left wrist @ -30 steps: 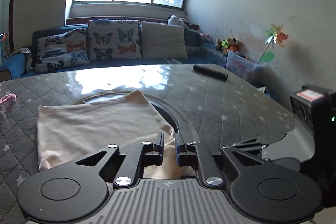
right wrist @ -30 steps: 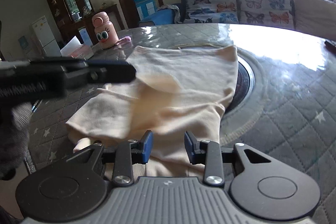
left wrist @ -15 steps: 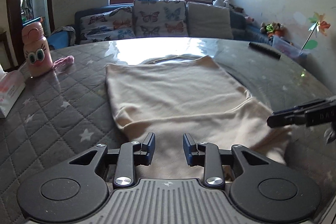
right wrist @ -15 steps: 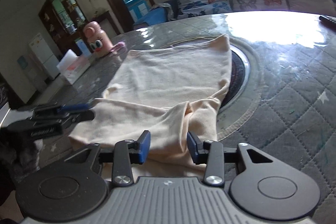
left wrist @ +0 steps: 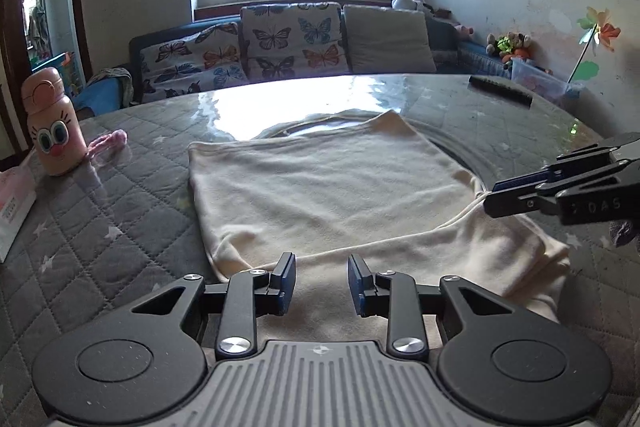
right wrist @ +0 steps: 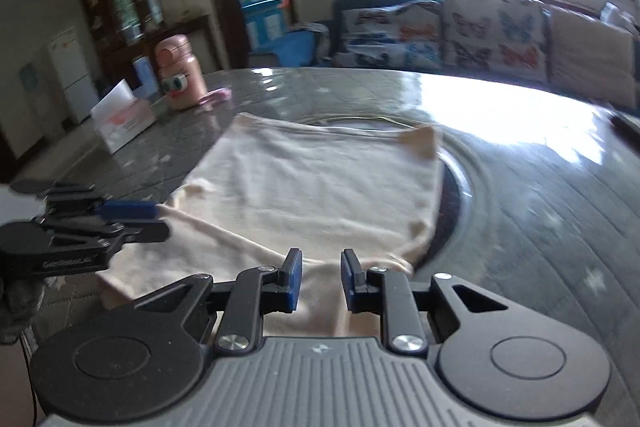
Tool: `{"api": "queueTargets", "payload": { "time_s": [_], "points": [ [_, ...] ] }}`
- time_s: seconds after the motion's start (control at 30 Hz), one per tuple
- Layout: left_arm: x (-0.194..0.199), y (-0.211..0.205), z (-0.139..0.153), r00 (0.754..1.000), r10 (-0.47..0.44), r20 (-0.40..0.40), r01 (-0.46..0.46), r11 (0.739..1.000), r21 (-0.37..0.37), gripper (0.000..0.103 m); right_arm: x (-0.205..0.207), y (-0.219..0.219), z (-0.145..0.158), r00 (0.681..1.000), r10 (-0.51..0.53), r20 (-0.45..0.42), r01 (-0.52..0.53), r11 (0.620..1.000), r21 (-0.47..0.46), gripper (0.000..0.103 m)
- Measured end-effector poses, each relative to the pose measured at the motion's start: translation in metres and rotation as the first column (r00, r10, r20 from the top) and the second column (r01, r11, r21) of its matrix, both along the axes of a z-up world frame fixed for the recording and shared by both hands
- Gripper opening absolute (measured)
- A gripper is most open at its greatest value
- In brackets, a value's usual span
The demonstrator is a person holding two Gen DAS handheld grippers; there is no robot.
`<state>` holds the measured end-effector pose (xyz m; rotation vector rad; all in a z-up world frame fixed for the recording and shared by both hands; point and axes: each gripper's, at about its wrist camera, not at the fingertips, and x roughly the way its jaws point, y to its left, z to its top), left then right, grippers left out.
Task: Fold clothes
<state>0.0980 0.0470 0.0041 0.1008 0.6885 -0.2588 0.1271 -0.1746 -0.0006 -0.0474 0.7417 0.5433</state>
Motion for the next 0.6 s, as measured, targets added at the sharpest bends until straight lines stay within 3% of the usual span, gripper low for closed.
{"api": "queueTargets", "payload": {
  "time_s": [0.23,0.43,0.6],
  "points": [
    [0.005,0.009,-0.015,1.000,-0.007,-0.021,0.008,1.000,0.020,0.032,0.010,0.007,-0.024,0.999,0.047,-0.009,-0.048,0.996,-0.073,0.020],
    [-0.005,0.009,-0.009,1.000,-0.026,-0.010,0.026,0.999,0.043,0.032,-0.008,0.003,-0.009,0.996,0.094,0.007,-0.094,0.993,-0.075,0.021],
    [-0.017,0.013,-0.011,0.999,-0.043,-0.006,0.043,0.996,0.076,0.032,-0.026,0.003,-0.015,0.990,0.137,0.014,-0.134,0.980,-0.148,0.021]
  ]
}}
